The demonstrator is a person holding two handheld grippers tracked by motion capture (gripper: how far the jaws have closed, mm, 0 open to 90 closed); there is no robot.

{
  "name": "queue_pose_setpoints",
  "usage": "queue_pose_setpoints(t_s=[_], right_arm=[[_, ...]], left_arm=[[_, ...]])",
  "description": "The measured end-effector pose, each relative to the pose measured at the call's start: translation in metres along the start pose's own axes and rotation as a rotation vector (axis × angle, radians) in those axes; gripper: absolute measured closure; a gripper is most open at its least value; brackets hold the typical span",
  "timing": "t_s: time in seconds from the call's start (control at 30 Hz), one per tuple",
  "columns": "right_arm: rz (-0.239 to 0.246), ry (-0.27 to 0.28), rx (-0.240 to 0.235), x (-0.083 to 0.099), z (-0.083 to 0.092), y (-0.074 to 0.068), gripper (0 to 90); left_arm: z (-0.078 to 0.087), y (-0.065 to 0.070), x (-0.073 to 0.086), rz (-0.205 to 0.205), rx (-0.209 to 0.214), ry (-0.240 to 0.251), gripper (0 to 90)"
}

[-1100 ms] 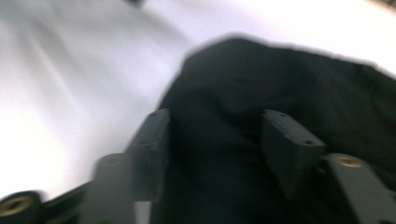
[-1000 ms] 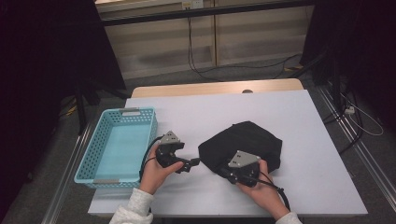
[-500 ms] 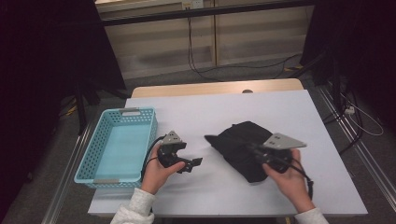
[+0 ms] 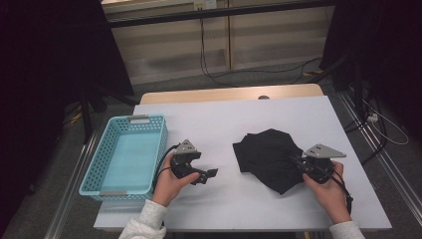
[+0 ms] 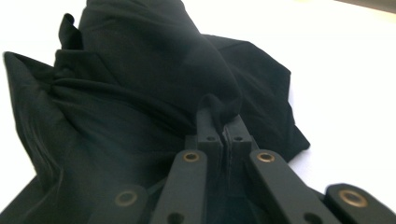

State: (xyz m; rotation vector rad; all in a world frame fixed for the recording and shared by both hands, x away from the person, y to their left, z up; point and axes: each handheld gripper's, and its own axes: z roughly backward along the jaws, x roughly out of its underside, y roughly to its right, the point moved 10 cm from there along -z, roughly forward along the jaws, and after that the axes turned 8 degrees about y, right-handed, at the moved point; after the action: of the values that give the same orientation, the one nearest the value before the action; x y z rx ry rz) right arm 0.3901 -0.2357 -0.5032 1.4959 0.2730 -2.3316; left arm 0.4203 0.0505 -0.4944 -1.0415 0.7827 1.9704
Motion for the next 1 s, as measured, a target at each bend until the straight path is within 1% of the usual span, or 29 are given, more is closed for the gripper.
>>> queue_pose_setpoints(t_s=[0.03, 0.07, 0.1, 0.13, 0.23, 0.27, 0.3, 0.33, 0.37, 0.4, 0.43, 0.47, 0.5, 0.53, 0.57, 0.6, 0.7, 0.77, 0.8, 0.83, 0.87, 0.9, 0.93, 0.97, 1.0], right_arm=[[0.0, 0.0, 0.0, 0.0, 0.0, 0.0, 88.2], [0.013, 0.001, -0.002, -0.002, 0.0, -0.003, 88.0], [0.013, 0.001, -0.002, -0.002, 0.0, -0.003, 88.0], [0.024, 0.003, -0.009, -0.004, 0.0, -0.005, 88.2], [0.016, 0.005, -0.007, -0.004, 0.001, -0.004, 88.1], [-0.016, 0.015, -0.009, -0.005, 0.003, 0.002, 88.2], [-0.016, 0.015, -0.009, -0.005, 0.003, 0.002, 88.2], [-0.02, 0.012, 0.01, -0.003, 0.006, 0.01, 88.2], [-0.02, 0.012, 0.01, -0.003, 0.006, 0.01, 88.2], [-0.028, 0.012, 0.015, -0.002, 0.008, 0.014, 88.2], [-0.04, 0.012, 0.019, 0.0, 0.009, 0.017, 88.2], [-0.066, 0.012, 0.019, 0.004, 0.011, 0.022, 88.2], [-0.066, 0.012, 0.019, 0.004, 0.011, 0.022, 88.2], [-0.08, 0.016, 0.02, 0.006, 0.011, 0.024, 88.2], [-0.072, 0.004, 0.031, 0.01, 0.013, 0.028, 88.2], [-0.074, -0.001, 0.032, 0.011, 0.014, 0.028, 88.1], [-0.065, -0.001, 0.039, 0.011, 0.015, 0.029, 87.8], [-0.064, 0.004, 0.032, 0.009, 0.015, 0.027, 87.2], [-0.051, 0.006, 0.02, 0.006, 0.015, 0.022, 83.2], [-0.046, 0.01, 0.013, 0.004, 0.014, 0.02, 73.3], [-0.046, 0.01, 0.013, 0.004, 0.014, 0.02, 73.3], [-0.043, 0.013, 0.017, 0.002, 0.012, 0.018, 60.4], [-0.02, 0.019, 0.023, -0.003, 0.008, 0.015, 50.5], [-0.02, 0.019, 0.023, -0.003, 0.008, 0.015, 50.5], [-0.015, 0.036, 0.011, -0.01, 0.005, 0.009, 34.3]], left_arm=[[0.0, 0.0, 0.0, 0.0, 0.0, 0.0, 7.4], [0.0, 0.0, 0.0, 0.001, 0.002, 0.001, 7.4], [0.0, 0.0, 0.0, 0.001, 0.002, 0.001, 7.4], [0.0, 0.001, 0.0, -0.001, 0.002, 0.0, 7.4], [0.001, 0.001, 0.001, 0.0, 0.001, -0.001, 7.5], [0.001, 0.001, 0.001, -0.005, 0.001, -0.005, 7.5], [0.001, 0.001, 0.001, -0.005, 0.001, -0.005, 7.5], [0.002, 0.001, 0.002, -0.004, -0.002, -0.004, 7.6], [0.002, 0.001, 0.002, -0.004, -0.002, -0.004, 7.6], [0.002, 0.001, 0.002, -0.004, -0.005, -0.005, 7.6], [0.002, 0.001, 0.002, -0.006, -0.005, -0.007, 7.7], [0.003, 0.0, 0.002, -0.005, -0.007, -0.005, 7.8], [0.003, 0.0, 0.003, -0.005, -0.008, -0.005, 7.8], [0.003, 0.0, 0.003, -0.004, -0.009, -0.007, 7.8], [0.004, 0.0, 0.003, -0.004, -0.011, -0.007, 7.8], [0.004, 0.0, 0.003, -0.004, -0.011, -0.007, 7.8], [0.005, -0.001, 0.002, -0.008, -0.018, -0.006, 7.8], [0.004, 0.0, 0.001, -0.009, -0.013, -0.005, 7.8], [0.003, 0.002, 0.0, -0.009, -0.009, 0.0, 7.8], [0.003, 0.002, 0.0, -0.009, -0.009, 0.0, 7.8], [0.003, 0.003, -0.001, -0.013, -0.009, -0.001, 7.8], [0.003, 0.003, -0.001, -0.016, -0.01, -0.002, 7.8], [0.002, 0.003, 0.0, -0.018, -0.012, -0.005, 7.8], [0.002, 0.003, 0.001, -0.015, -0.009, -0.008, 7.8], [0.002, 0.003, 0.002, -0.017, -0.013, -0.01, 7.8]])
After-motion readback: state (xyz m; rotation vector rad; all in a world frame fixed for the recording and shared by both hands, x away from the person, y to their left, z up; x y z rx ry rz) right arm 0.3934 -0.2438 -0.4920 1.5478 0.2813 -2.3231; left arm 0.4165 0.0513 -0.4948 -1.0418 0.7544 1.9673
